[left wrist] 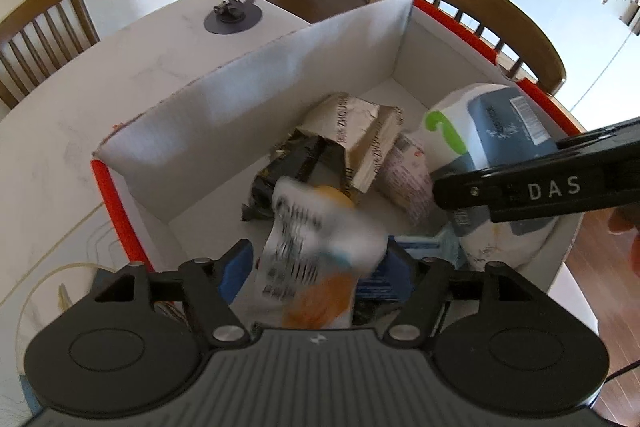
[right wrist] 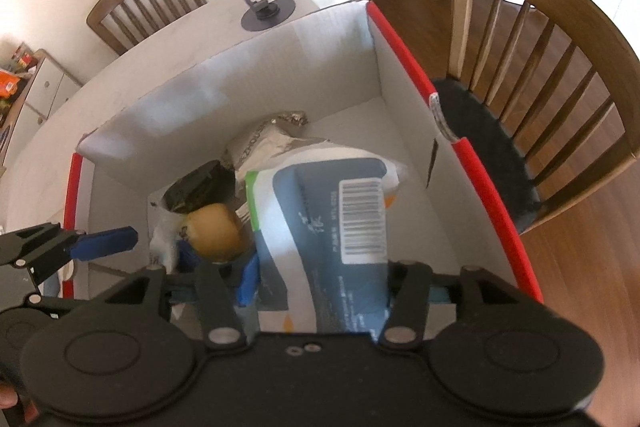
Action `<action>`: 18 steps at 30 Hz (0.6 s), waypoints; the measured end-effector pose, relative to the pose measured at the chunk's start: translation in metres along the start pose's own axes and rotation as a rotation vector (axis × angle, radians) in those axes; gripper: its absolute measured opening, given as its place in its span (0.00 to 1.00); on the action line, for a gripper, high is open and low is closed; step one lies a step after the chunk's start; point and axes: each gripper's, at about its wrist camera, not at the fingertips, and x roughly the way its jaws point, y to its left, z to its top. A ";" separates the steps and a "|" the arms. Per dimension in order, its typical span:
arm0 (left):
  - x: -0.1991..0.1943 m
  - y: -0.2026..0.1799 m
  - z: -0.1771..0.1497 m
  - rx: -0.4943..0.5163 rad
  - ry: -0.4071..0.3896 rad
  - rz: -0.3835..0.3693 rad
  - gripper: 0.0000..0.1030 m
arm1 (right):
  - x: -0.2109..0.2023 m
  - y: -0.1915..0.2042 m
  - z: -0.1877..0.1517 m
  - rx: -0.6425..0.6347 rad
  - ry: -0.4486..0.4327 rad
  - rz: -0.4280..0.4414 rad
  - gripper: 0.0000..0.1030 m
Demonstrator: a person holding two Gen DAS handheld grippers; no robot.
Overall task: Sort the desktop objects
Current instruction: 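Lower both items into the box and open both grippers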
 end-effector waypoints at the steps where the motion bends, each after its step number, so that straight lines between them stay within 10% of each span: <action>1: 0.000 -0.001 -0.001 0.000 0.001 -0.004 0.69 | -0.001 0.000 0.000 -0.001 0.001 0.002 0.55; 18: -0.018 -0.007 -0.009 0.010 -0.006 -0.051 0.74 | -0.024 -0.003 -0.002 0.000 -0.043 0.019 0.71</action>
